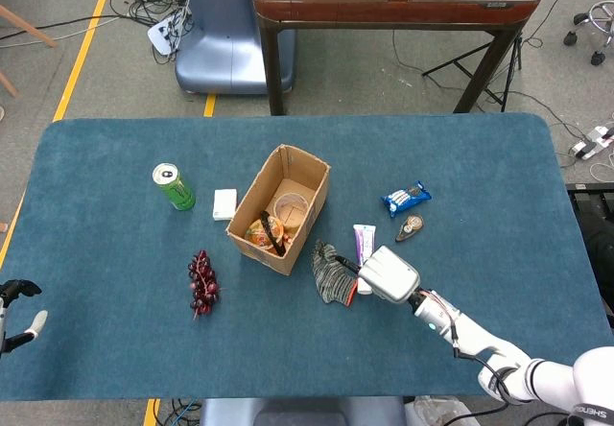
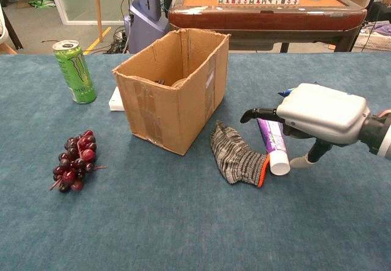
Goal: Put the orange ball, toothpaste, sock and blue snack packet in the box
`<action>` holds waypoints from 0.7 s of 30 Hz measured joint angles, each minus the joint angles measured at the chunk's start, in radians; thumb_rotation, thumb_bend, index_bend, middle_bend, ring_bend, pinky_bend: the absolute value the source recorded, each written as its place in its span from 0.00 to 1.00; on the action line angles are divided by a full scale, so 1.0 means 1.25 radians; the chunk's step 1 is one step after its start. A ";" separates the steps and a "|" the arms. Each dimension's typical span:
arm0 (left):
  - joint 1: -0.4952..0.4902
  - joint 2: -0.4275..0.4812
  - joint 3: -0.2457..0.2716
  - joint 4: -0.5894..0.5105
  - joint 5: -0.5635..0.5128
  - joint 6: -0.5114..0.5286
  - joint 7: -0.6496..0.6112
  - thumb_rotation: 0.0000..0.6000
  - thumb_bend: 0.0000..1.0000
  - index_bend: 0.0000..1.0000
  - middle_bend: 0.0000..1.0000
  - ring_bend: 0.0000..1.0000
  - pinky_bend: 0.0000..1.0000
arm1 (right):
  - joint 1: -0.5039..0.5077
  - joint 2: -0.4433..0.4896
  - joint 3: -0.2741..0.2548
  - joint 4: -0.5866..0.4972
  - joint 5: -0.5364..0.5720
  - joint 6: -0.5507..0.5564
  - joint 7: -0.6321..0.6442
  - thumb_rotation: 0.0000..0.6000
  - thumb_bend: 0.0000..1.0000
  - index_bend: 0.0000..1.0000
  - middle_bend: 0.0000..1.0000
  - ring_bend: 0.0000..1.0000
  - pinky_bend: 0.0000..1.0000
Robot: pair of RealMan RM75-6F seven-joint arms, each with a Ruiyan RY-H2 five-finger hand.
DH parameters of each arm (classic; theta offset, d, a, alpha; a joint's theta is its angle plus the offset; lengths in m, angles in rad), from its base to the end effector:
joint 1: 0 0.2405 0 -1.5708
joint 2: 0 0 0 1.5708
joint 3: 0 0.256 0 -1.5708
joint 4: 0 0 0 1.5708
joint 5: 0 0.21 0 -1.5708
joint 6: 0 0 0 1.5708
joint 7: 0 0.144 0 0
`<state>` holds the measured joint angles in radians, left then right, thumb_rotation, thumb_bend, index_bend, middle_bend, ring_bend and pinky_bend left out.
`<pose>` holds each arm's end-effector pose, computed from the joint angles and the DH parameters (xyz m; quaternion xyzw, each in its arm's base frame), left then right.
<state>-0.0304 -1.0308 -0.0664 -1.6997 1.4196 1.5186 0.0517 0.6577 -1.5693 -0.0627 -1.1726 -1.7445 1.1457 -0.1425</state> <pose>-0.3164 0.1660 0.1899 -0.5601 -0.3899 -0.3587 0.6369 -0.2001 -0.2971 -0.0237 0.8521 -0.1489 0.3644 0.3449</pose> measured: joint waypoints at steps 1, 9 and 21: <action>0.000 0.000 0.000 0.000 -0.001 0.000 0.001 1.00 0.26 0.44 0.46 0.42 0.61 | 0.000 0.002 -0.001 -0.004 0.000 0.000 0.004 1.00 0.00 0.18 1.00 1.00 1.00; -0.001 -0.001 0.000 -0.001 -0.001 -0.002 0.005 1.00 0.26 0.44 0.46 0.42 0.61 | 0.007 0.046 0.002 -0.053 0.023 -0.040 0.009 1.00 0.00 0.31 1.00 1.00 1.00; -0.001 0.000 -0.001 0.000 -0.005 -0.002 0.001 1.00 0.26 0.44 0.46 0.42 0.61 | 0.025 0.057 0.018 -0.075 0.086 -0.132 -0.023 1.00 0.00 0.33 1.00 1.00 1.00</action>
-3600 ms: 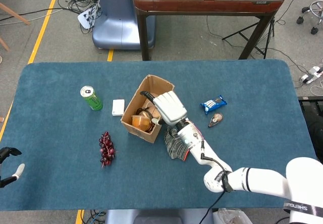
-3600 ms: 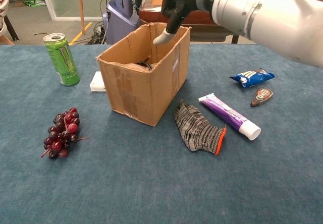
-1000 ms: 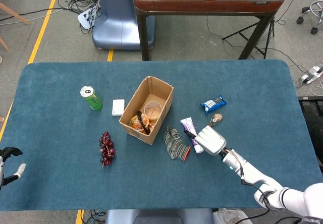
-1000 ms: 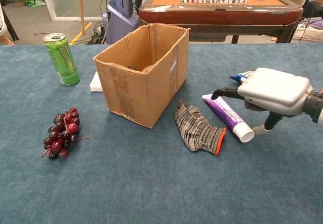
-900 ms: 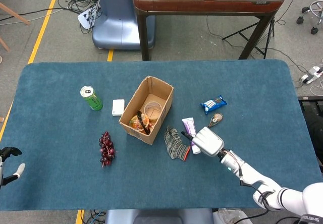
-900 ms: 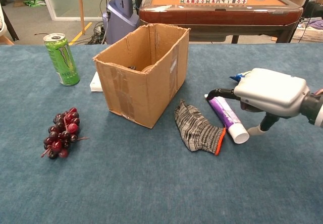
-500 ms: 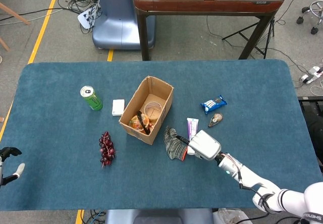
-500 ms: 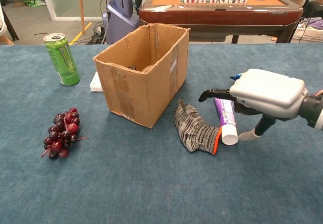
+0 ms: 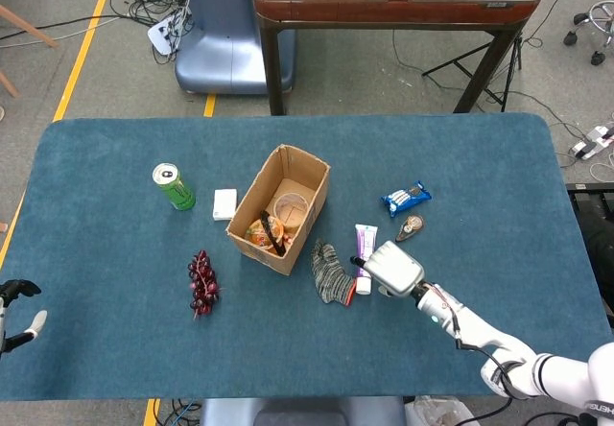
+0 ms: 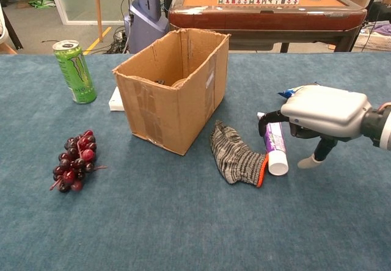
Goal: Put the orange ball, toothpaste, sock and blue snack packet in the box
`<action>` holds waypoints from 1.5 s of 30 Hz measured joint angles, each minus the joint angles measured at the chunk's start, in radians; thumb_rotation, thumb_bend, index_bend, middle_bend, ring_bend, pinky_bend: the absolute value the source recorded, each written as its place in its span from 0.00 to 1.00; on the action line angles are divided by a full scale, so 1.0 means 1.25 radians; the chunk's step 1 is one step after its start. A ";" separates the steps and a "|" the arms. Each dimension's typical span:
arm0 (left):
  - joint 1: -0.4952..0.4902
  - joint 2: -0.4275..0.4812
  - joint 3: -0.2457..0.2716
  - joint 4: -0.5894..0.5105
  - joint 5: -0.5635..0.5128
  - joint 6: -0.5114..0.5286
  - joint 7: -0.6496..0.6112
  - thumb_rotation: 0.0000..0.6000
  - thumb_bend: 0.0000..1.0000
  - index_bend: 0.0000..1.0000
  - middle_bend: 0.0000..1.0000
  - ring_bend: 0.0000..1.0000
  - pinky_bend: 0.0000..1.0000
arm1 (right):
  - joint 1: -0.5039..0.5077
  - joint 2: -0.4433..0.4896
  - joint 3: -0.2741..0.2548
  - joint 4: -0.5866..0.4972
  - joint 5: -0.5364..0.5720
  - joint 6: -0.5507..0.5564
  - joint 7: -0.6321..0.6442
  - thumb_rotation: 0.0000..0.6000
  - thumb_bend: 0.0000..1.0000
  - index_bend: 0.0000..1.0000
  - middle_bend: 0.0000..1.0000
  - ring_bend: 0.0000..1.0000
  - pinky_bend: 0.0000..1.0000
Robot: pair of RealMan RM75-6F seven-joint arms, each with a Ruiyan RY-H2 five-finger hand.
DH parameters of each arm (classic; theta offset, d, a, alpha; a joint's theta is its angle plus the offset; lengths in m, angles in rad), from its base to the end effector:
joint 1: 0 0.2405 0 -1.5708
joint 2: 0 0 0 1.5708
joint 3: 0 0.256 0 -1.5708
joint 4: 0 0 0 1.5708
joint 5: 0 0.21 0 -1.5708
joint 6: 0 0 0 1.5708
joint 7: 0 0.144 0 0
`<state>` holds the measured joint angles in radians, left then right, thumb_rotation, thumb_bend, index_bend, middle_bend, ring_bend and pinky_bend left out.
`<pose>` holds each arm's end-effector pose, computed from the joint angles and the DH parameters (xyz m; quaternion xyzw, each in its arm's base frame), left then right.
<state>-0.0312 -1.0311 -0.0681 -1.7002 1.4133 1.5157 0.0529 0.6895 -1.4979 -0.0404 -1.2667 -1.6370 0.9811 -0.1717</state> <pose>-0.3170 0.1665 0.1899 -0.5586 -0.3913 -0.3574 0.6381 -0.2052 -0.3093 -0.0181 0.8646 -0.1938 0.3053 0.3488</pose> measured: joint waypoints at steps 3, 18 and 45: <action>0.000 0.001 0.000 0.000 0.000 0.000 -0.002 1.00 0.26 0.44 0.46 0.42 0.61 | 0.004 -0.006 0.003 0.003 0.008 -0.012 -0.004 1.00 0.00 0.34 1.00 1.00 1.00; 0.002 0.004 -0.001 -0.002 -0.001 0.002 -0.007 1.00 0.26 0.44 0.46 0.42 0.61 | 0.026 -0.035 0.018 0.022 0.037 -0.059 0.002 1.00 0.18 0.40 1.00 1.00 1.00; 0.001 0.002 0.000 -0.002 0.000 0.000 0.000 1.00 0.26 0.44 0.46 0.42 0.61 | -0.003 0.056 0.029 -0.083 0.009 0.065 -0.005 1.00 0.32 0.67 1.00 1.00 1.00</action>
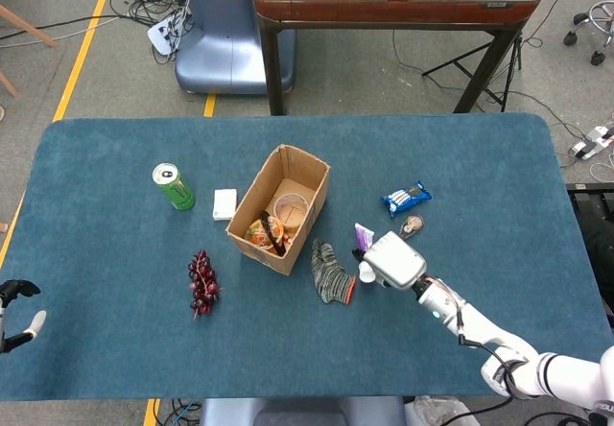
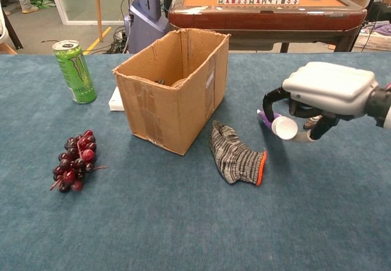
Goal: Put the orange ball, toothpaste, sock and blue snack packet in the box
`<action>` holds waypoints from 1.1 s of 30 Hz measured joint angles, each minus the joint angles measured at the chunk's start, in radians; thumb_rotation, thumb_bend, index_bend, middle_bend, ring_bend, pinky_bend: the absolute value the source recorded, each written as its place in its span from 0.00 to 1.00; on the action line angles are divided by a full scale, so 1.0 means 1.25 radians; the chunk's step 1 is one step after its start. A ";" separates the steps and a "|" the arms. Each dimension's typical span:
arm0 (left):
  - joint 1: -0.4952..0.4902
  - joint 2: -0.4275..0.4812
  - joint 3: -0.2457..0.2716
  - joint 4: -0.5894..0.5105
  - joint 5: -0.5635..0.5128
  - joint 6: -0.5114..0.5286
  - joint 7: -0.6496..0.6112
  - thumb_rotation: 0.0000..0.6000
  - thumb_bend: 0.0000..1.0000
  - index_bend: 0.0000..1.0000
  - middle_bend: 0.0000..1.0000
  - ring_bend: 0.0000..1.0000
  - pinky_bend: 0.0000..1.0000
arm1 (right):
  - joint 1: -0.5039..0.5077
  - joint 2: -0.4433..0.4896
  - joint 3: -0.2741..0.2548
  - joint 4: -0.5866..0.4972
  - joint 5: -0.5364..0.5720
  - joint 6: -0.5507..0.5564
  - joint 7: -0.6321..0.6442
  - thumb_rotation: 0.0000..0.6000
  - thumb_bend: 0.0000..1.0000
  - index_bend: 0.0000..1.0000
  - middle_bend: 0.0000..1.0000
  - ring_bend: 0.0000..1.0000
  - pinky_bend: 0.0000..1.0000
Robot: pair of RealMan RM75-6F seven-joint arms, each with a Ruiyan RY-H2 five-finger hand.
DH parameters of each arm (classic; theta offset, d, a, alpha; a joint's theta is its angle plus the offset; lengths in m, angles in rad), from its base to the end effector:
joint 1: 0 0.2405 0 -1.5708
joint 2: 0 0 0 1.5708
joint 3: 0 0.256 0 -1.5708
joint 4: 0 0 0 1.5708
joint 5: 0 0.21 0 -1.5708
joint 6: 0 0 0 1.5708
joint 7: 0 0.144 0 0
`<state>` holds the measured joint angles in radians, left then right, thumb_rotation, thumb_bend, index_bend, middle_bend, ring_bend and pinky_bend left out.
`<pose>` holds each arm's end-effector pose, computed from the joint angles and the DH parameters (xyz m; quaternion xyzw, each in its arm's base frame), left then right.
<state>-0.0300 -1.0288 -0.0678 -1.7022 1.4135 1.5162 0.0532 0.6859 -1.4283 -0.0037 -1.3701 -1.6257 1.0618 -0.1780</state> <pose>-0.3169 0.1661 0.1905 -0.5585 -0.3913 -0.3569 0.6384 -0.1852 -0.3125 0.0102 0.8380 -0.1922 0.3574 0.3649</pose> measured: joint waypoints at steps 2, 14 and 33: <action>0.000 -0.001 0.000 0.001 0.000 -0.001 0.000 1.00 0.26 0.44 0.46 0.42 0.61 | -0.004 0.017 0.005 -0.021 -0.004 0.016 -0.003 1.00 0.32 0.67 1.00 1.00 1.00; -0.001 -0.001 -0.001 0.002 -0.004 -0.003 -0.001 1.00 0.26 0.44 0.46 0.42 0.61 | -0.019 0.103 0.054 -0.139 -0.023 0.097 -0.019 1.00 0.32 0.67 1.00 1.00 1.00; 0.000 0.002 -0.001 0.000 -0.002 -0.002 -0.010 1.00 0.26 0.44 0.46 0.42 0.61 | 0.000 0.186 0.164 -0.321 -0.005 0.139 -0.090 1.00 0.32 0.67 1.00 1.00 1.00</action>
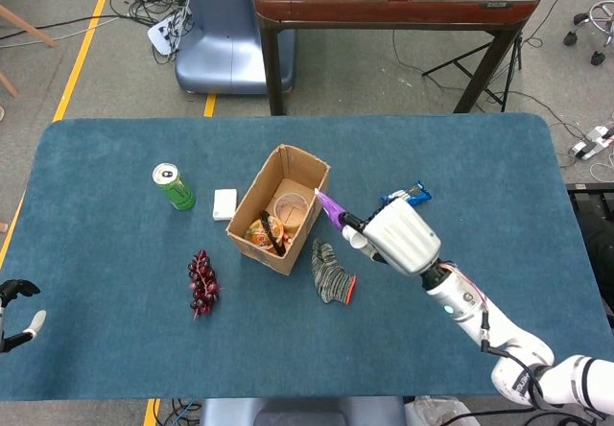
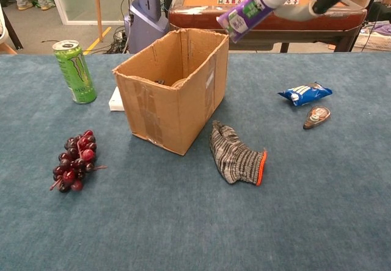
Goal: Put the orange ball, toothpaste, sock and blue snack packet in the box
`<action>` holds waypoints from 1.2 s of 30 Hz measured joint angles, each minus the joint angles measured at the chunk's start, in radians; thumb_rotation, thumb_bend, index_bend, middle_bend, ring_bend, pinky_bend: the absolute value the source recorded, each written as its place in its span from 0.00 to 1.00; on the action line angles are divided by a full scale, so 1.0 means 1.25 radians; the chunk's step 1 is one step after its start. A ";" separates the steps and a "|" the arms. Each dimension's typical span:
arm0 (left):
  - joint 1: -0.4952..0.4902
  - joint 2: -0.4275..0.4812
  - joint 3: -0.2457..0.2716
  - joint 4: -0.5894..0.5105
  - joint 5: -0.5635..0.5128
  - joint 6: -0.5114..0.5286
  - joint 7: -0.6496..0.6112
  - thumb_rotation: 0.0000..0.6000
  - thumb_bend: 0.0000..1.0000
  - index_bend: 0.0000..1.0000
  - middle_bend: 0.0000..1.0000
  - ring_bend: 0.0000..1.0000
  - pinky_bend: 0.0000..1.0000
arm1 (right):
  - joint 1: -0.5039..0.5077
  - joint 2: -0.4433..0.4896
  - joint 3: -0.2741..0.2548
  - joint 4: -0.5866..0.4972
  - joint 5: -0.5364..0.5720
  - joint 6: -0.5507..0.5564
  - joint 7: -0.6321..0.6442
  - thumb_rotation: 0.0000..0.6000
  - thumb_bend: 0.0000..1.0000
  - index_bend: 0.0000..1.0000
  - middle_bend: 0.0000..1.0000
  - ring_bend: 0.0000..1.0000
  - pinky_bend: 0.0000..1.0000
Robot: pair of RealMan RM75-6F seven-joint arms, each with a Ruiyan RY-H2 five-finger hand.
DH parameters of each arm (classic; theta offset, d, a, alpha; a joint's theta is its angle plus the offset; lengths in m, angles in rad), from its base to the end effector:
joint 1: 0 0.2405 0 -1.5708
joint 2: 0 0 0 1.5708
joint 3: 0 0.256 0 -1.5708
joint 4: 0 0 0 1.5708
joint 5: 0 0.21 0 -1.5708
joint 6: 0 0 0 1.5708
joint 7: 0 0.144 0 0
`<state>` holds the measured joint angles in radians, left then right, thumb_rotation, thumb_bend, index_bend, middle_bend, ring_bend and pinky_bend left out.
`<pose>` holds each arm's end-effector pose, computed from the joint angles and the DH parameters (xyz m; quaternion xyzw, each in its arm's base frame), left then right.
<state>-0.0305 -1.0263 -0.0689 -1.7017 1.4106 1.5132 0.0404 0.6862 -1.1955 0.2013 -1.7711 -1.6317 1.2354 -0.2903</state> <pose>-0.3175 0.1664 0.1912 -0.5561 -0.3950 -0.3593 0.6369 -0.0875 -0.3083 0.1094 0.7489 -0.1249 0.5190 0.3927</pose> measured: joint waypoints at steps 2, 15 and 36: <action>0.000 0.000 0.000 -0.001 0.000 0.000 0.000 1.00 0.26 0.44 0.46 0.42 0.61 | 0.007 0.002 0.014 -0.010 0.019 -0.009 -0.012 1.00 0.32 0.67 1.00 1.00 1.00; 0.002 0.004 0.004 -0.005 0.014 0.007 -0.005 1.00 0.26 0.44 0.46 0.42 0.61 | 0.141 -0.125 0.108 0.067 0.211 -0.133 -0.117 1.00 0.31 0.70 1.00 1.00 1.00; 0.007 0.009 0.008 -0.012 0.028 0.018 0.001 1.00 0.26 0.44 0.46 0.42 0.61 | 0.171 -0.190 0.072 0.083 0.208 -0.101 -0.131 1.00 0.00 0.26 1.00 1.00 1.00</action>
<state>-0.0218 -1.0153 -0.0585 -1.7172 1.4452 1.5355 0.0420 0.9000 -1.4330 0.2918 -1.6672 -1.3715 1.1087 -0.4538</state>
